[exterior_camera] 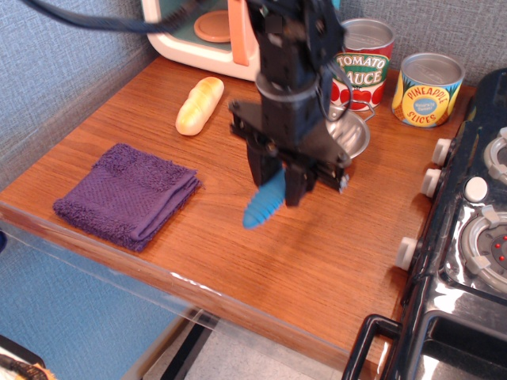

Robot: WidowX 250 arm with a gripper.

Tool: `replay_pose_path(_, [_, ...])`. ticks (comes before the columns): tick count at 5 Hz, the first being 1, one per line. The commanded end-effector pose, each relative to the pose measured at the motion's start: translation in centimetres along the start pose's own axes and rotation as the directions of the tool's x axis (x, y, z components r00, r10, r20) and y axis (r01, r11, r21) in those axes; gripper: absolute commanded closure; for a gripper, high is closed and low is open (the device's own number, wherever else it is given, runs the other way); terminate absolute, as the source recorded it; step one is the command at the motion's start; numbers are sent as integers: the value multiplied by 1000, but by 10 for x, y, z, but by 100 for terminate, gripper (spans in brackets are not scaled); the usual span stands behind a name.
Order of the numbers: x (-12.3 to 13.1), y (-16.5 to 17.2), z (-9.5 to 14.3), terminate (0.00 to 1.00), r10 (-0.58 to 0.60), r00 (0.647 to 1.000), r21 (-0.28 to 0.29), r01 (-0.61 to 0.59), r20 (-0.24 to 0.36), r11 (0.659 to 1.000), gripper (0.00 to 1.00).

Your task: Move the blue spoon to the opposite side of the purple rag, near the stove knobs.

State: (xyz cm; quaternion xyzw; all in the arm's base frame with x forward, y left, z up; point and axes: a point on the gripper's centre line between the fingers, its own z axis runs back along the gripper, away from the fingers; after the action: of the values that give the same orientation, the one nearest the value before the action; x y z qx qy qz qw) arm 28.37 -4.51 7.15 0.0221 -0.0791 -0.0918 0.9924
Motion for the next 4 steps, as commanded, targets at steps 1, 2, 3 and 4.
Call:
replay_pose_path(1, [10, -18, -15, 0, 120, 990, -42, -124, -75, 991, 100])
replay_pose_path(2, [10, -22, -33, 0, 138, 985, -44, -143, -103, 989, 100])
replay_pose_path(3, [6, -23, -43, 0, 111, 986, -35, -117, -123, 993, 100])
replay_pose_path(4, [-3, -25, -47, 0, 92, 987, -31, -97, -135, 995, 100])
